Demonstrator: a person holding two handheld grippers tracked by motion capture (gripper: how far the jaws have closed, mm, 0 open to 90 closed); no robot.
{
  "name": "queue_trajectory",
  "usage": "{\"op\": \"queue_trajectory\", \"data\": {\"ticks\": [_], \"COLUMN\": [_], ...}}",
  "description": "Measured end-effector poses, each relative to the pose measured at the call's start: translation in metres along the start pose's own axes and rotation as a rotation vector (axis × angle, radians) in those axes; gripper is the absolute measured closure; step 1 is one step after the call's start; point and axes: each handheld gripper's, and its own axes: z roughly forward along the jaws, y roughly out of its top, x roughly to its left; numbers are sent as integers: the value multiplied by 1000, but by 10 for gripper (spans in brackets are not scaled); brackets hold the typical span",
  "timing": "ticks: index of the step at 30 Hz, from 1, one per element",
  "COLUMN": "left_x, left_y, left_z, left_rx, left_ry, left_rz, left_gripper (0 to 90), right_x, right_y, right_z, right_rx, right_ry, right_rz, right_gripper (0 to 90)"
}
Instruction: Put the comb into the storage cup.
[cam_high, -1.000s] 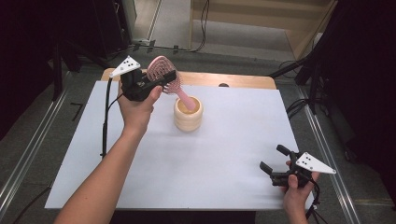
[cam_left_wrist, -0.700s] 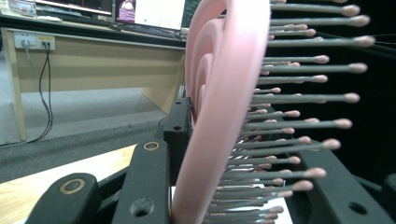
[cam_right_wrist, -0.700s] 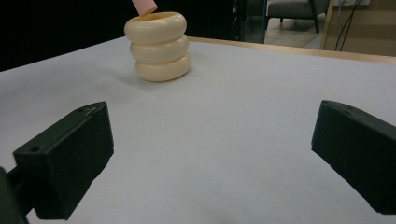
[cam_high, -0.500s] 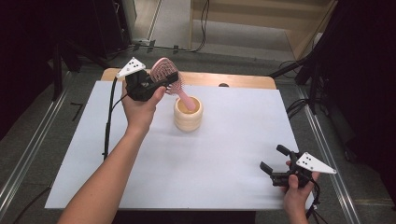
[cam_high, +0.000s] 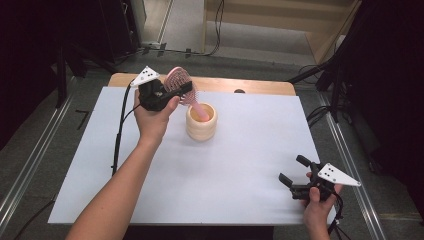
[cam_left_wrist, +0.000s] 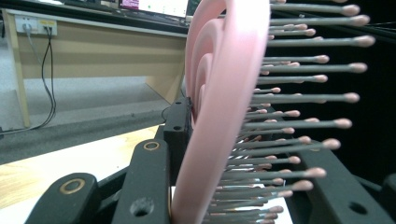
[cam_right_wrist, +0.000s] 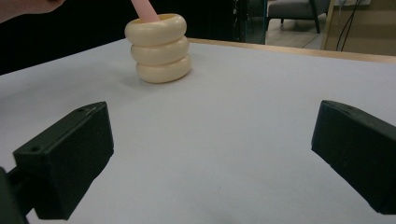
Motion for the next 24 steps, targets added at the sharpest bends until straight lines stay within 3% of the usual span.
{"op": "queue_trajectory", "data": {"ticks": [24], "left_x": [0], "left_y": [-22], "left_z": [16], "left_rx": [43], "left_ry": [0], "left_rz": [-5], "left_gripper": [637], "right_x": [0], "right_y": [0], "right_z": [0], "right_rx": [-1], "right_ry": [-5], "right_rz": [-4], "right_gripper": [0]}}
